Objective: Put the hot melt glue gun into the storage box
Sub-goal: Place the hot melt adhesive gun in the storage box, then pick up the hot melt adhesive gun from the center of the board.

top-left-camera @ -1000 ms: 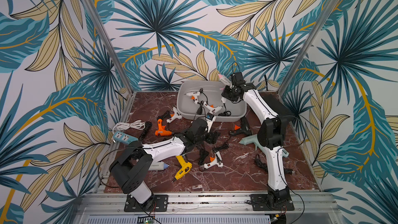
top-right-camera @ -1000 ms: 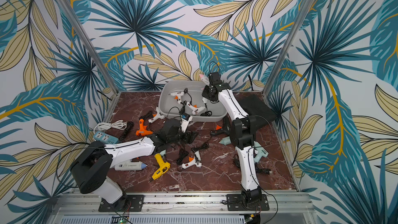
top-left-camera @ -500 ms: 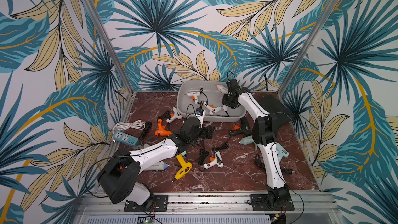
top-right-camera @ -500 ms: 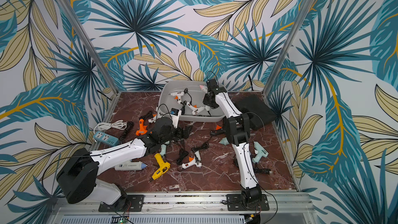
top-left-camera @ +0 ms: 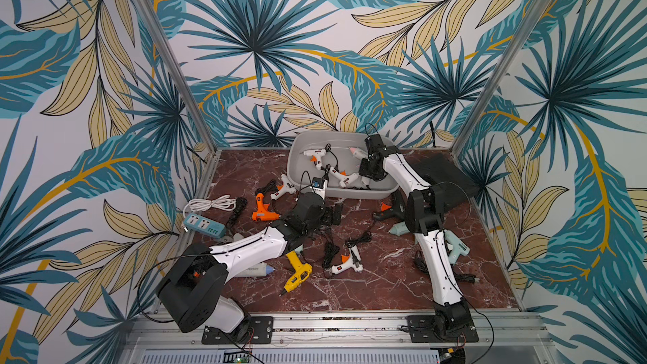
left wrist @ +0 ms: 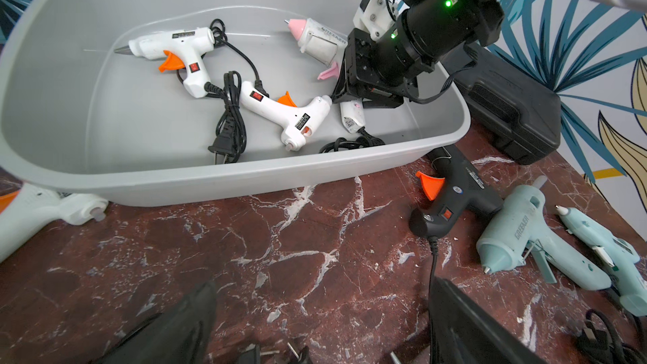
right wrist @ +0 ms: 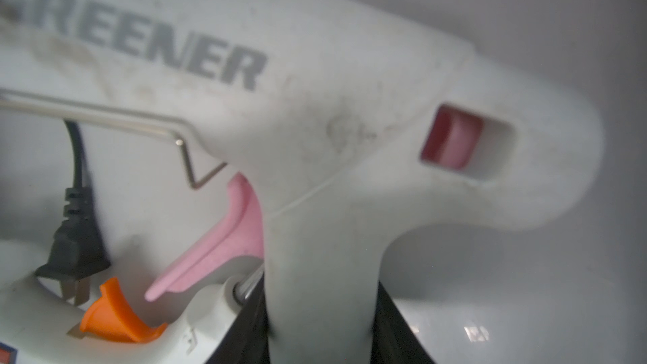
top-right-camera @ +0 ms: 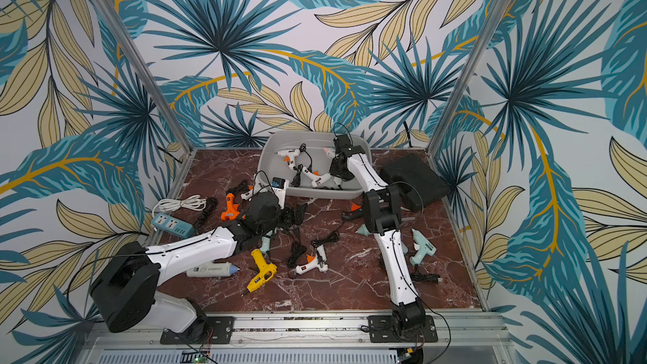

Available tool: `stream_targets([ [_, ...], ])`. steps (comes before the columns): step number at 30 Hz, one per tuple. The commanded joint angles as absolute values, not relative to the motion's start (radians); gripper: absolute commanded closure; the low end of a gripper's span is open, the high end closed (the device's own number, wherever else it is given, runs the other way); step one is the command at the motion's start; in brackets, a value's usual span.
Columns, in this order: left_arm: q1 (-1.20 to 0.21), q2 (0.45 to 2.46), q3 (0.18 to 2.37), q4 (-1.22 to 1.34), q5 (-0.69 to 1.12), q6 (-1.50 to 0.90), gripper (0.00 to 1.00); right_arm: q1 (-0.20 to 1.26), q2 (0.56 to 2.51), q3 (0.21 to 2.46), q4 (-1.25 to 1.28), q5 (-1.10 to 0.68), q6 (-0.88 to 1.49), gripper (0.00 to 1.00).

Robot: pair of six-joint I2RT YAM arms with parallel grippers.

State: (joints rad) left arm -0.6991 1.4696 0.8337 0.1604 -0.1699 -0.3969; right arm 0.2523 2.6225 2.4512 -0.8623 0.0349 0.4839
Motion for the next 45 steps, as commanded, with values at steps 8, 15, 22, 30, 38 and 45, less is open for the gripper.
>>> stream_targets([
  [8, -0.692, 1.428, 0.873, 0.123, -0.194, -0.404, 0.0, 0.259, 2.518, 2.41, -0.885, 0.081, 0.41, 0.38],
  [15, -0.692, 1.437, 0.907, 0.101, -0.187, -0.422, 0.0, 0.268, 2.306, 2.255, -0.884, 0.104, 0.385, 0.35],
  [22, -0.691, 1.444, 0.906, 0.123, -0.183, -0.442, 0.0, 0.272, 2.006, 1.914, -0.872, 0.15, 0.37, 0.33],
  [30, -0.691, 1.447, 0.889, 0.15, -0.174, -0.421, 0.0, 0.225, 1.638, 1.436, -0.845, 0.158, 0.349, 0.29],
  [38, -0.69, 1.439, 0.887, 0.171, -0.167, -0.399, 0.0, 0.076, 1.404, 1.082, -0.842, 0.157, 0.423, 0.26],
  [45, -0.689, 1.438, 0.882, 0.173, -0.17, -0.404, 0.0, -0.099, 1.308, 0.907, -0.77, 0.02, 0.418, 0.23],
])
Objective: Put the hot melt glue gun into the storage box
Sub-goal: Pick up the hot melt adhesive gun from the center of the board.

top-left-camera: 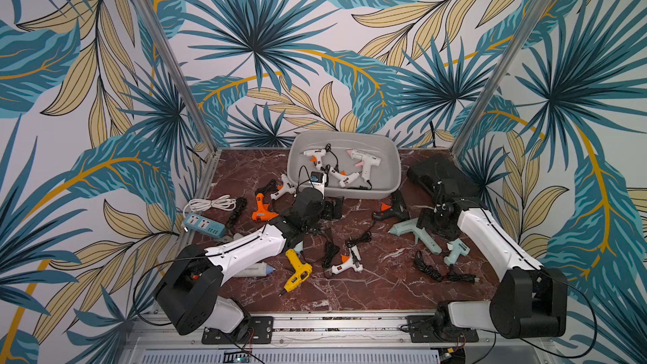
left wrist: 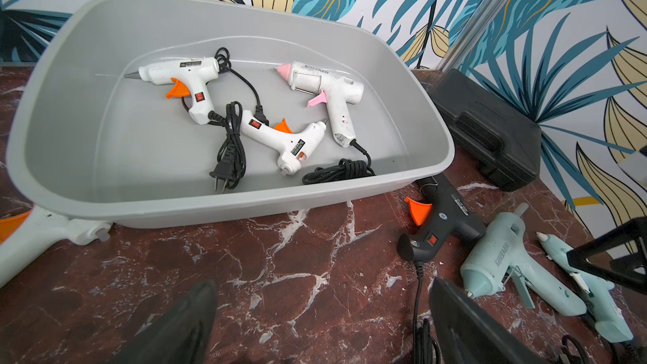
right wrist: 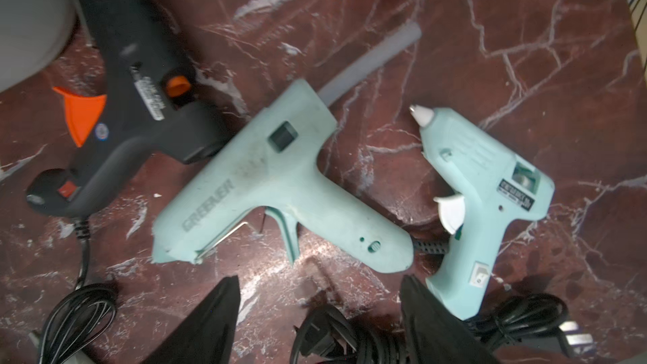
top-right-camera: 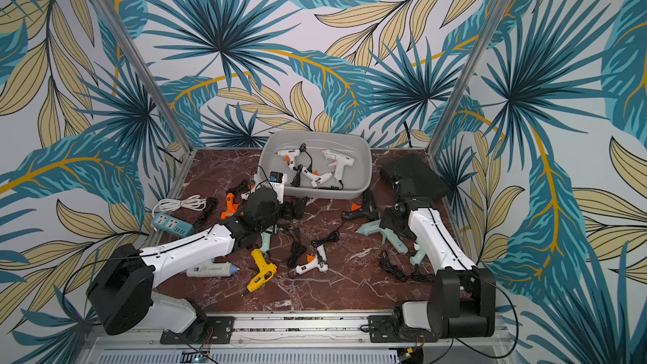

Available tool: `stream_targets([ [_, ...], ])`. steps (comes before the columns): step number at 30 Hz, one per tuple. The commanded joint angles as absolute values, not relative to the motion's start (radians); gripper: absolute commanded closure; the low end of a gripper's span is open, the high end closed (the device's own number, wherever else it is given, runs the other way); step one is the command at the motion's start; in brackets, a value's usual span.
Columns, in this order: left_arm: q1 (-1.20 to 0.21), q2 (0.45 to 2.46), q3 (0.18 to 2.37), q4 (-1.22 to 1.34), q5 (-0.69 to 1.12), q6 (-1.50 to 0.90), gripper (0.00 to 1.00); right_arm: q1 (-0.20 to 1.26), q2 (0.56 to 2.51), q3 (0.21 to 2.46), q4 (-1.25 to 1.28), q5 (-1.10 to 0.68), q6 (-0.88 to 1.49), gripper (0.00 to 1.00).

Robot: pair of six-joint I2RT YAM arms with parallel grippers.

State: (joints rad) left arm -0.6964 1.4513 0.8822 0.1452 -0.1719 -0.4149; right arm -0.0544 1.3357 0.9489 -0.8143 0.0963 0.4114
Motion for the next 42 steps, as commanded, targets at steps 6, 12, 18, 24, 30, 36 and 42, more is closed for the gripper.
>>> stream_targets([
  [6, -0.69, 1.441, 0.883, 0.16, -0.183, -0.411, 0.0, -0.242, 1.33, 0.84, -0.666, -0.173, 0.394, 0.21],
  [12, -0.69, 1.451, 0.884, 0.177, -0.162, -0.426, 0.0, -0.289, 1.426, 0.851, -0.6, -0.255, 0.344, 0.2],
  [18, -0.689, 1.466, 0.887, 0.178, -0.16, -0.43, 0.0, -0.288, 1.503, 0.845, -0.559, -0.319, 0.335, 0.21],
  [24, -0.688, 1.483, 0.903, 0.168, -0.161, -0.425, 0.0, -0.272, 1.531, 0.828, -0.571, -0.362, 0.349, 0.26],
  [30, -0.687, 1.485, 0.91, 0.159, -0.164, -0.419, 0.0, -0.252, 1.472, 0.792, -0.596, -0.373, 0.378, 0.26],
  [36, -0.685, 1.48, 0.916, 0.15, -0.17, -0.407, 0.0, -0.191, 1.412, 0.759, -0.611, -0.376, 0.419, 0.26],
  [42, -0.682, 1.48, 0.923, 0.145, -0.171, -0.403, 0.0, -0.108, 1.418, 0.758, -0.625, -0.324, 0.445, 0.26],
])
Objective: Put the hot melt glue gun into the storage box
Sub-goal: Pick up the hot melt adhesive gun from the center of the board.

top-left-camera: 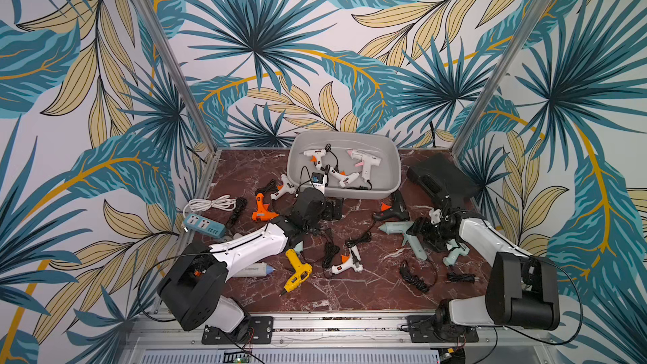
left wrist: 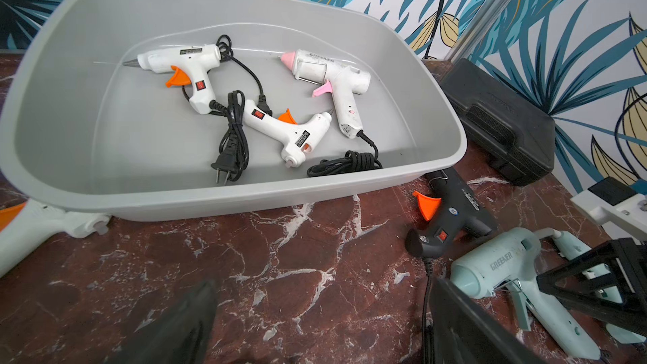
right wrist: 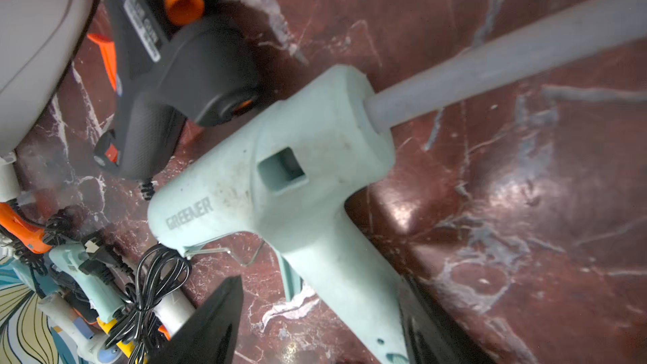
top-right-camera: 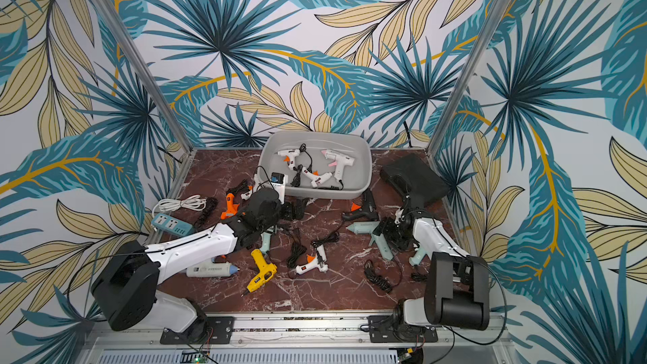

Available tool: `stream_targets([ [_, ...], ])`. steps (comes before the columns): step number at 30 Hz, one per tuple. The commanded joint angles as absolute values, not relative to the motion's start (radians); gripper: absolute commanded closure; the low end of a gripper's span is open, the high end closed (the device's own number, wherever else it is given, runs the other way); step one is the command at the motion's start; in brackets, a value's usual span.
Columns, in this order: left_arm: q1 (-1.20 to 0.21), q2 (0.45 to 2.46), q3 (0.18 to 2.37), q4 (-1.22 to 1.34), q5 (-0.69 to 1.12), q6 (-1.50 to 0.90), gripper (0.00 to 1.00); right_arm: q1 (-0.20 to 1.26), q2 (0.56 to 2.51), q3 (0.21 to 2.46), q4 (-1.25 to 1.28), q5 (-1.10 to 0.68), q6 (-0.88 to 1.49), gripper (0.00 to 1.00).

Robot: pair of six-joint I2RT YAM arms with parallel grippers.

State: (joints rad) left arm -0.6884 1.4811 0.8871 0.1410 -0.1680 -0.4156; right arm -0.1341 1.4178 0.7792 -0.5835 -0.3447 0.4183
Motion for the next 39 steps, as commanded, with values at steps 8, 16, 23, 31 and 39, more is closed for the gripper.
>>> stream_targets([
  [8, -0.678, 1.49, 0.931, 0.147, -0.166, -0.402, 0.0, -0.075, 1.489, 0.788, -0.642, -0.237, 0.44, 0.26],
  [16, -0.673, 1.5, 0.936, 0.152, -0.164, -0.41, 0.0, -0.035, 1.498, 0.804, -0.705, -0.12, 0.441, 0.26],
  [23, -0.67, 1.504, 0.946, 0.154, -0.152, -0.41, 0.0, -0.026, 1.544, 0.817, -0.689, -0.092, 0.436, 0.32],
  [31, -0.665, 1.504, 0.945, 0.155, -0.146, -0.422, 0.0, -0.008, 1.615, 0.851, -0.671, -0.066, 0.407, 0.36],
  [39, -0.663, 1.498, 0.94, 0.156, -0.146, -0.43, 0.0, 0.0, 1.627, 0.874, -0.678, -0.05, 0.391, 0.5],
])
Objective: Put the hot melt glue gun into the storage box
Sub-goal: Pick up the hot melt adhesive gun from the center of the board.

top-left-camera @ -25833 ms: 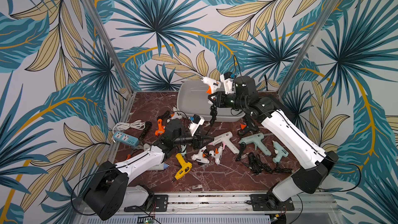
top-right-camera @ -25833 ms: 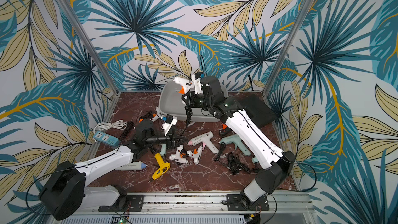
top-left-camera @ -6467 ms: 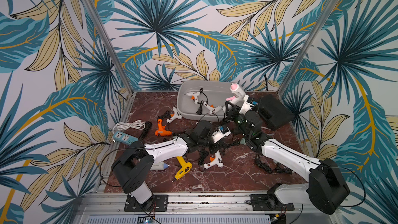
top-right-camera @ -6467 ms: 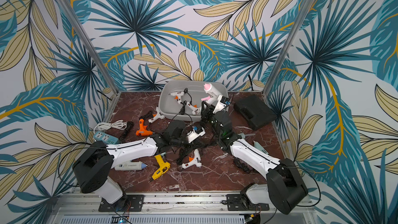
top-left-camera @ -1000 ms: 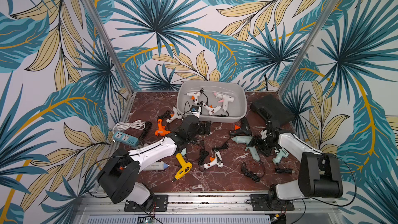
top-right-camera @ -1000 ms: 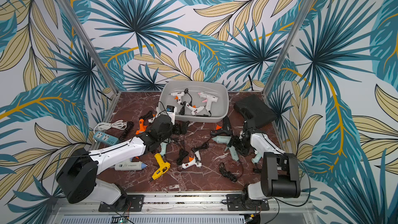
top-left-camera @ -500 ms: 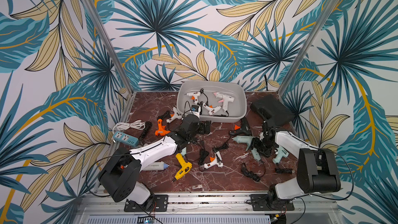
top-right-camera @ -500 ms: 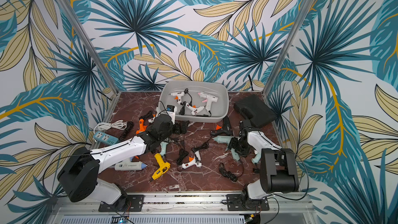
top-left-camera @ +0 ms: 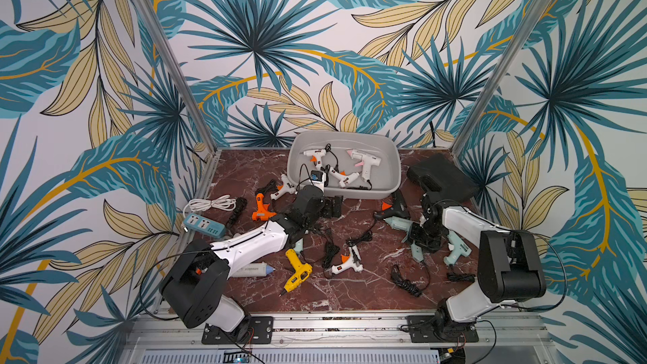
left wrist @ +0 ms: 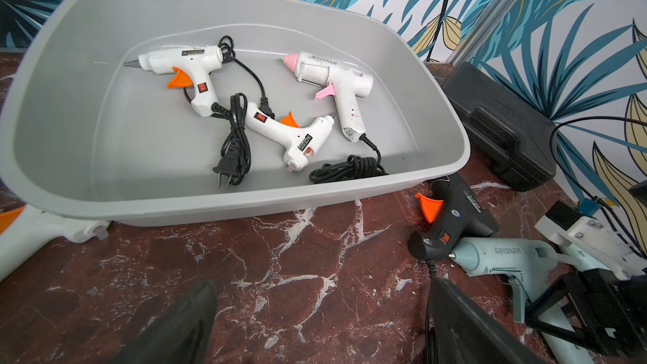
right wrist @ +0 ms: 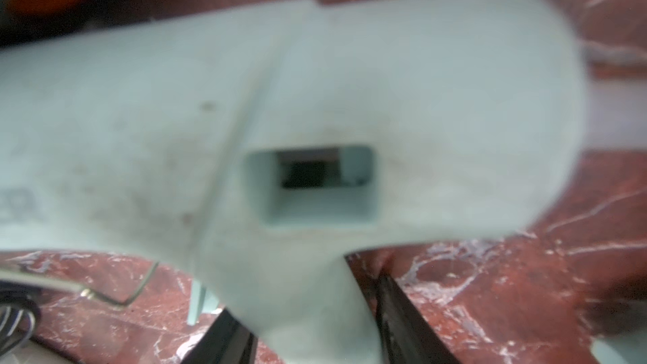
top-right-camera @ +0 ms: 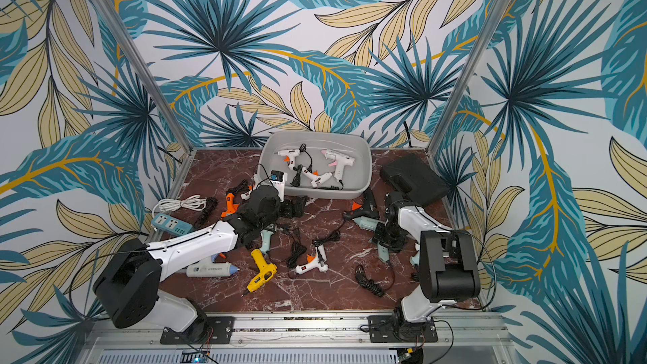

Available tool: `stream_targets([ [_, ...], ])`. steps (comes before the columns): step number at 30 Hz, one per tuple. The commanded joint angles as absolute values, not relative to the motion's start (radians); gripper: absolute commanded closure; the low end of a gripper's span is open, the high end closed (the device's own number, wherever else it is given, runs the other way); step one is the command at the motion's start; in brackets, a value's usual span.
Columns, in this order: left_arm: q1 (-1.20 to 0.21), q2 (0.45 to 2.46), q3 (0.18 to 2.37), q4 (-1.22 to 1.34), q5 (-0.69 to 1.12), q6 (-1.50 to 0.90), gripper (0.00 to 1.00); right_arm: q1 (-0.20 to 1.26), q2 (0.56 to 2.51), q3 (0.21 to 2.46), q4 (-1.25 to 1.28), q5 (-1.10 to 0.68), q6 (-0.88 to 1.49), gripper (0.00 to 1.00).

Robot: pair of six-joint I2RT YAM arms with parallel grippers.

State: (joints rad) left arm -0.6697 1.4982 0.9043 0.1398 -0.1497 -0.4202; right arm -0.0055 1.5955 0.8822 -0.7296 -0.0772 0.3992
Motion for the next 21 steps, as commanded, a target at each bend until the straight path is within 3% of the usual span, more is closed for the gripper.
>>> stream_targets([
  [1, -0.664, 1.498, 0.94, 0.157, -0.146, -0.431, 0.0, 0.002, 1.615, 0.877, -0.685, -0.049, 0.388, 0.52],
  [14, -0.661, 1.5, 0.933, 0.172, -0.142, -0.439, 0.0, 0.063, 1.326, 1.034, -0.831, -0.066, 0.391, 0.97],
  [21, -0.659, 1.488, 0.914, 0.198, -0.157, -0.447, 0.0, 0.109, 1.269, 1.19, -0.899, -0.042, 0.398, 1.0],
])
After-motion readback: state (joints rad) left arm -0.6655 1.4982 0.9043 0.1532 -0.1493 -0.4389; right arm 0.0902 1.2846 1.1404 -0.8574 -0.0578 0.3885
